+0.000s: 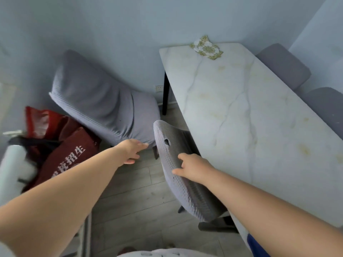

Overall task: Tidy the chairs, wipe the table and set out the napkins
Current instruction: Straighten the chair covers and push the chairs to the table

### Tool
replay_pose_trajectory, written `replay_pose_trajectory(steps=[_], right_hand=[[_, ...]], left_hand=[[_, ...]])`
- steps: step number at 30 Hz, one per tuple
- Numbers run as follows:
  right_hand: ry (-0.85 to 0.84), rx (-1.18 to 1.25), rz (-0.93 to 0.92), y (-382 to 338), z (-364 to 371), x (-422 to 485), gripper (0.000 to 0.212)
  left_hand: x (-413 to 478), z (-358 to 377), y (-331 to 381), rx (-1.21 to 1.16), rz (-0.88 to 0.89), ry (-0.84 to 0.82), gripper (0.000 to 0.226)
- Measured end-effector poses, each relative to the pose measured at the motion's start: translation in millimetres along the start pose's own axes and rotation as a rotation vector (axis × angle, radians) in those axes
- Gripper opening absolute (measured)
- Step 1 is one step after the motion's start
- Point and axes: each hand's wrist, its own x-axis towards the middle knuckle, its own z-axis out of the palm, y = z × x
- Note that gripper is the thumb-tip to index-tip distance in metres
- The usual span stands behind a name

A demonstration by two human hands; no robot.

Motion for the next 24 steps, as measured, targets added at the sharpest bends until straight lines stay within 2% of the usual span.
replay_pose_trajectory(steps=[4,7,12,16,20,24], right_hand=[[0.042,0.049,-0.045,-24.3,-24.2,23.7,0.053],[0.042,0.054,-0.069,-42.4,-36.4,41.1,0.055],[0.024,0.049,-0.110,-80.4,-57.5,84.5,0.056],[-0.004,0.069,-0.139,-117.3,-73.3,134.0,0.059],[-0.029,0.092,-0.148,-166.2,-92.9,205.3,0.067],[-0.049,0.131,-0.132,-225.6,-115.9,294.1,0.072]], left_hand=[[-8.6,-41.2,4.4,0.004,-0.004,0.022,0.033],[-8.1,-68.0,8.7,-0.060,-0.063,0.014,0.038],[12.4,-126.8,18.2,-0.209,-0.018,0.065,0.038],[53.1,-193.3,31.4,-0.198,0.029,0.178,0.034],[111.9,-272.4,56.2,-0.215,0.073,0.191,0.033],[175.6,-354.2,88.8,-0.217,0.150,0.323,0.041]])
